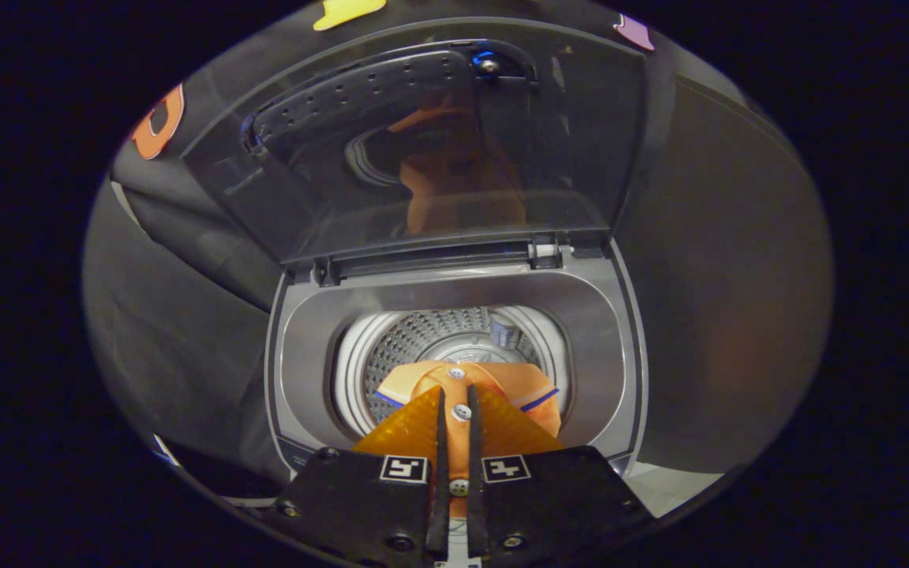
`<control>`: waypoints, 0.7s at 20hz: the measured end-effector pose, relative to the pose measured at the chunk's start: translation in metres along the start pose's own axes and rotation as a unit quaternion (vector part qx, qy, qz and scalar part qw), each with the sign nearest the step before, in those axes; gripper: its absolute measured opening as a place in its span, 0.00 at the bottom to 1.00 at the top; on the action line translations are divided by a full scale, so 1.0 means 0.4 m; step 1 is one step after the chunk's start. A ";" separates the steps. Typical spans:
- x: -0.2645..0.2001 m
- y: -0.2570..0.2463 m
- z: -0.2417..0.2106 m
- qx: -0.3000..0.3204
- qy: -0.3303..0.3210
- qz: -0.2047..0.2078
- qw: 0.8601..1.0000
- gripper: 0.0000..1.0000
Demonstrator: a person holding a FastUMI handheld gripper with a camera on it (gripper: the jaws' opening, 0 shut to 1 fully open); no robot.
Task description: Put the clothes into the washing machine and then close the washing machine lid.
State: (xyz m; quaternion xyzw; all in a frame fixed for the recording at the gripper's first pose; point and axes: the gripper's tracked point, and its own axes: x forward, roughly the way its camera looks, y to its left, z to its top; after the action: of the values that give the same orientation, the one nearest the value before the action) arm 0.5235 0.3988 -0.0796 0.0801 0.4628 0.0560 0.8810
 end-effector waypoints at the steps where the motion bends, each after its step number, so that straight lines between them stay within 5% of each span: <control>1: -0.009 0.003 -0.005 0.001 -0.001 -0.001 1.000 0.13; 3: -0.012 0.007 -0.018 -0.005 0.001 0.000 1.000 0.20; 7: -0.020 0.010 -0.018 -0.006 -0.011 -0.009 1.000 0.89; 14: -0.040 0.007 -0.020 -0.014 -0.020 -0.009 1.000 0.95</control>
State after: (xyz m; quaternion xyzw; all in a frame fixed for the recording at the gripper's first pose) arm 0.5077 0.3995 -0.0708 0.0642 0.4447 0.0527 0.8918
